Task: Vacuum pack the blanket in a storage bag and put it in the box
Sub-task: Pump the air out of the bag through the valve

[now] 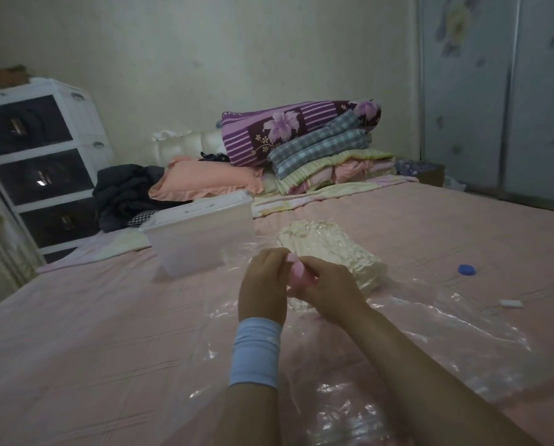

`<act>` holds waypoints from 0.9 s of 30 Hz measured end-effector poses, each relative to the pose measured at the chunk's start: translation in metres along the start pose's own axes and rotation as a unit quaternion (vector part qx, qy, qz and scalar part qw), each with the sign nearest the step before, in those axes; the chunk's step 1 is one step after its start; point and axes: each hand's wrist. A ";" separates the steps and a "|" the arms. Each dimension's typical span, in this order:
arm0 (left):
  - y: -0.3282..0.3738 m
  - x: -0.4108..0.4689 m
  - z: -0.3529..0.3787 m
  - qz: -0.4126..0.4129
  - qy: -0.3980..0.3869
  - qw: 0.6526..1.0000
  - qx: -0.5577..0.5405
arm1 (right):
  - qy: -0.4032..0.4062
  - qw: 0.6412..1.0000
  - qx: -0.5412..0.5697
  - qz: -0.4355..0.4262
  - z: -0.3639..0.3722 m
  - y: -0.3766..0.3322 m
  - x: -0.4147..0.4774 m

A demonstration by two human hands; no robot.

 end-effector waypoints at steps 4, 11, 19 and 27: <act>0.013 0.014 -0.021 0.024 0.040 0.999 0.019 | -0.007 1.000 -0.014 -0.011 -0.001 -0.002 0.001; 0.027 0.051 -0.076 0.067 0.218 0.973 0.044 | -0.007 1.000 0.014 0.014 -0.003 0.000 0.003; 0.015 0.011 -0.014 -0.035 0.068 0.996 -0.051 | 0.000 1.000 -0.007 0.001 0.002 -0.001 -0.002; 0.016 0.010 -0.026 -0.033 0.025 0.999 -0.013 | -0.001 1.000 -0.009 -0.015 0.003 -0.007 -0.004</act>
Point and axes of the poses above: each hand's wrist, its own x-axis towards the middle knuckle, its own z-axis out of the palm, y = z × x, and after that the axes turned 5 degrees about y, right-handed
